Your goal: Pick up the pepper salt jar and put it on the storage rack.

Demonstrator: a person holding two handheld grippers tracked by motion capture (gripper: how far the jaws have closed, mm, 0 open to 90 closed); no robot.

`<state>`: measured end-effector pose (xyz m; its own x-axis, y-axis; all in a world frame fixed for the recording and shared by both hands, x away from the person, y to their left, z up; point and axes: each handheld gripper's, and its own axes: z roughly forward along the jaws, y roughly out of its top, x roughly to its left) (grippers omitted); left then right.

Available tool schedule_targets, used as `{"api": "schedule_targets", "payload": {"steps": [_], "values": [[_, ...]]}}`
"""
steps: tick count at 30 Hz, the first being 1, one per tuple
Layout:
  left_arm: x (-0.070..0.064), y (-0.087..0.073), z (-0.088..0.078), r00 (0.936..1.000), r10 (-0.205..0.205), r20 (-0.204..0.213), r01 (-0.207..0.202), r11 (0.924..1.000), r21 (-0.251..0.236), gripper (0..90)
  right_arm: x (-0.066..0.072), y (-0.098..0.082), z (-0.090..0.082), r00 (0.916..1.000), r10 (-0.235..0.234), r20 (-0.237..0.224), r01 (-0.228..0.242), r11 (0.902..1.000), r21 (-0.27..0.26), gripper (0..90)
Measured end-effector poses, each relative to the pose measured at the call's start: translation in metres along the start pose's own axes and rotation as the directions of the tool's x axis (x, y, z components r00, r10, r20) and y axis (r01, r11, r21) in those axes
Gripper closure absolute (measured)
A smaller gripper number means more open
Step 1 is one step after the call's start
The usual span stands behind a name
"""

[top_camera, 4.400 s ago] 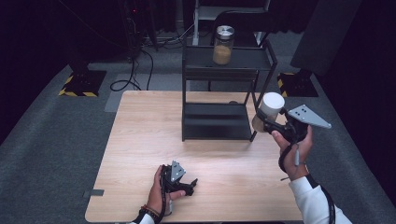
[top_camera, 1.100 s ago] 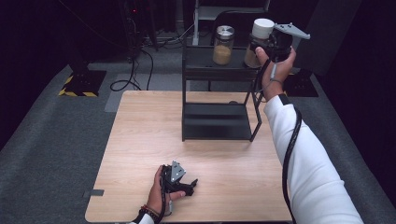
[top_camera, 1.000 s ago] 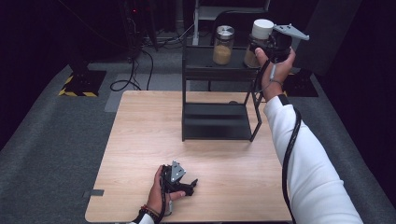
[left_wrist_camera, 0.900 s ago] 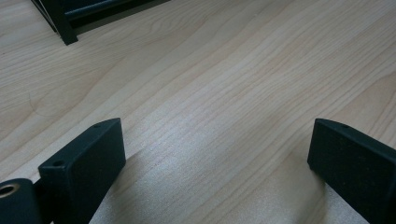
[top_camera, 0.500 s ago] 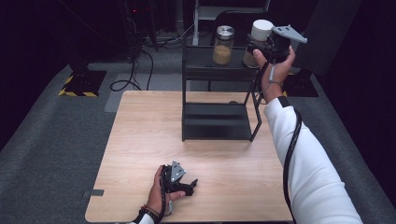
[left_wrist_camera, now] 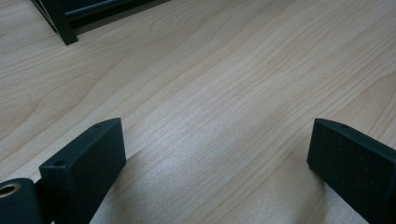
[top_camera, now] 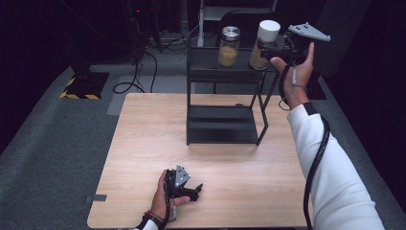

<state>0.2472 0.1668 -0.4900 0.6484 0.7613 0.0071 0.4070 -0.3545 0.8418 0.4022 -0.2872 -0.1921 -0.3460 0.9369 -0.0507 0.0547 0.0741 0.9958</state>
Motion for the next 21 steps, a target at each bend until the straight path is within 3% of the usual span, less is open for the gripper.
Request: {"api": "schedule_targets", "payload": {"steps": [9,21], "values": [[0.0,0.0,0.0,1.0,0.001,0.0,-0.001,1.0,0.0,4.3,-0.005,-0.001,-0.034,0.9995,-0.013,-0.03,0.013,0.9999,0.003,1.6],[0.0,0.0,0.0,1.0,0.001,-0.001,-0.001,1.0,0.0,4.3,-0.009,-0.023,-0.072,0.9987,-0.02,-0.046,0.02,0.9998,-0.003,1.5]]}}
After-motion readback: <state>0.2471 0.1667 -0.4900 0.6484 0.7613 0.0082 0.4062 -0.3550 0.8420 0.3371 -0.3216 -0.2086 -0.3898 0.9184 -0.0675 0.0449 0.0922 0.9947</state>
